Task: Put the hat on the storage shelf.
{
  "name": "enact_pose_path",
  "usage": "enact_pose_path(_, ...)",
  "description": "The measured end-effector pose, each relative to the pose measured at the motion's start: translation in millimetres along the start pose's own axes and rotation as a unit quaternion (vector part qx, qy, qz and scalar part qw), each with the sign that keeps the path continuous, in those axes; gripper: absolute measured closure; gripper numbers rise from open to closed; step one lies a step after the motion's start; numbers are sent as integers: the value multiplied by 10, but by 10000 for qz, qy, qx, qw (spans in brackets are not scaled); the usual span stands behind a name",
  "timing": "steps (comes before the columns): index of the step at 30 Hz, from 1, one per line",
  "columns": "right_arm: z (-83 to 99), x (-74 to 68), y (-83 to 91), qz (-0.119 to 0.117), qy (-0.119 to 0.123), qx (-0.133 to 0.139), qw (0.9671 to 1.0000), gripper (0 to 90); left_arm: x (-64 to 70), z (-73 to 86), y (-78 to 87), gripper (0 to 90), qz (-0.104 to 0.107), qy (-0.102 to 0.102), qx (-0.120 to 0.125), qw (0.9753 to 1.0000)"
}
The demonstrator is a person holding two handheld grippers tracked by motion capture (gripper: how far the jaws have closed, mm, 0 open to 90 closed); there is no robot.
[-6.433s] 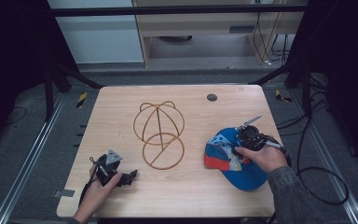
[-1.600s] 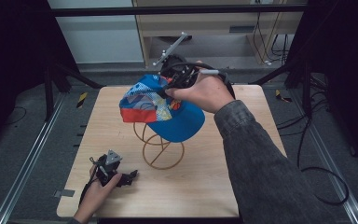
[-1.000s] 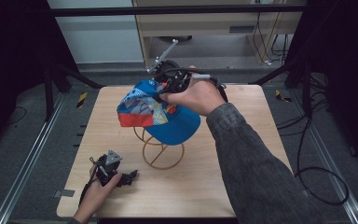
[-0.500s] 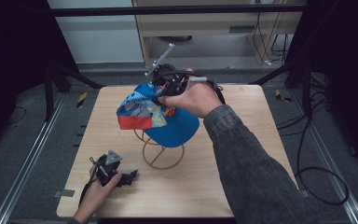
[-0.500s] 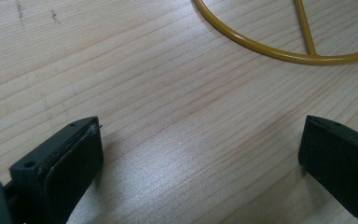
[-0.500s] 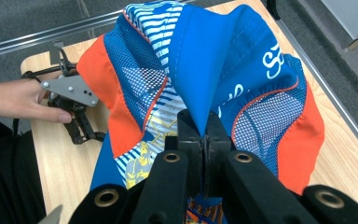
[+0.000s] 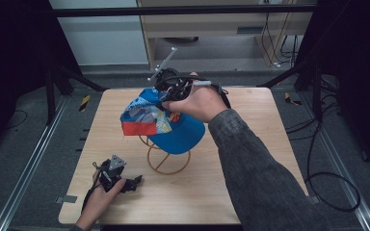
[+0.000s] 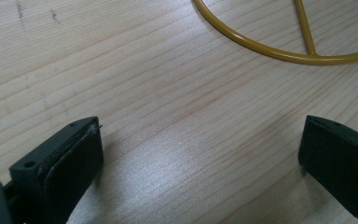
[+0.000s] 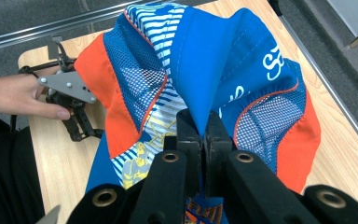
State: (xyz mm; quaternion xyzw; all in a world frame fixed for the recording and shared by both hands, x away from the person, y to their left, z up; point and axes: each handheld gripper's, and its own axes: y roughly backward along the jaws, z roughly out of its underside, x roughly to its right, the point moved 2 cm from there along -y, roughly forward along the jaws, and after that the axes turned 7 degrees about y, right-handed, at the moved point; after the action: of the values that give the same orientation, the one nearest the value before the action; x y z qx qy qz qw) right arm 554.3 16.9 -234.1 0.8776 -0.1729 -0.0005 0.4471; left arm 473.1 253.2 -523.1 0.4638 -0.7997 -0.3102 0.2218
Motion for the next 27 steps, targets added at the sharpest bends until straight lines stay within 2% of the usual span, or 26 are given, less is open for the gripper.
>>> enact_pose_path(27, 24, 0, -42, 94, 3, -124, 9999, 834, 0, 0, 0, 0, 0, -5, -1, 10000)
